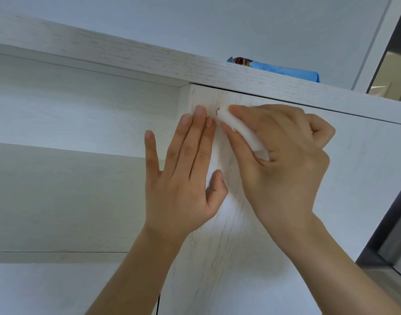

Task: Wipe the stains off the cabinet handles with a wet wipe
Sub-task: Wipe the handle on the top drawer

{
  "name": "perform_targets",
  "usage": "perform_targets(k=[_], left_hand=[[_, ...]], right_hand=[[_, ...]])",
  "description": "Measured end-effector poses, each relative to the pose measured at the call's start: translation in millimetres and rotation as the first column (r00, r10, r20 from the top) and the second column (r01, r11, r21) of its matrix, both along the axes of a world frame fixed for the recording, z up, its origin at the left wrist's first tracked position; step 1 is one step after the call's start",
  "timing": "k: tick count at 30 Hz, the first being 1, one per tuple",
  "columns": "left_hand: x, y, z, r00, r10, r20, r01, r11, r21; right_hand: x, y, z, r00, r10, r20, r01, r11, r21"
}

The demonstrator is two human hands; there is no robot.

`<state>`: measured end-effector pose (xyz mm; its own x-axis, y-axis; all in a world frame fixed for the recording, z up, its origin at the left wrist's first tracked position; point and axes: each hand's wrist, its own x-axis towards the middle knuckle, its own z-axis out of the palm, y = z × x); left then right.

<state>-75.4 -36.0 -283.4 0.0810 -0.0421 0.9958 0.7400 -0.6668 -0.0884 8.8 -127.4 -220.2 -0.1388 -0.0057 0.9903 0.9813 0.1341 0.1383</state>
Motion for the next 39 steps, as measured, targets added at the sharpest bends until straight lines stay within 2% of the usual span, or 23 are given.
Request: perform_targets(k=[11,15,19,23,27,31,36,39], left_hand=[[0,-2,0,1.0,0.003,-0.014,-0.003,1.0,-0.011],[0,-1,0,1.0,0.013,-0.016,-0.013,1.0,-0.015],[0,-2,0,1.0,0.011,-0.006,-0.011,1.0,-0.023],[1,-3,0,1.0,0.001,-0.003,-0.001,1.0,-0.024],[4,-4,0,1.0,-0.006,0.012,0.007,1.0,-0.025],[5,-5,0,1.0,-0.008,0.025,0.008,1.0,-0.022],[4,-7,1,1.0,-0.002,0.008,0.002,0.999,-0.041],[2,-11,2,1.0,0.024,-0.019,-0.025,0.997,-0.074]], right_hand=[[27,-16,-12,0.981,0.074,-0.178,-0.061,0.995,0.079],[37,-18,-17,0.939,0.149,-0.31,-0.119,0.987,0.112],[43,-21,-16,0.828,0.268,-0.492,-0.216,0.963,0.16],[53,-23,-12,0.588,0.452,-0.671,-0.395,0.884,0.249],[52,-23,-10,0.548,0.439,-0.712,-0.422,0.88,0.217],[48,-27,-11,0.451,0.508,-0.734,-0.518,0.819,0.248],[39,-40,-8,0.469,0.521,-0.713,-0.554,0.802,0.222],[23,-45,-8,0.587,0.477,-0.654,-0.567,0.819,0.089]])
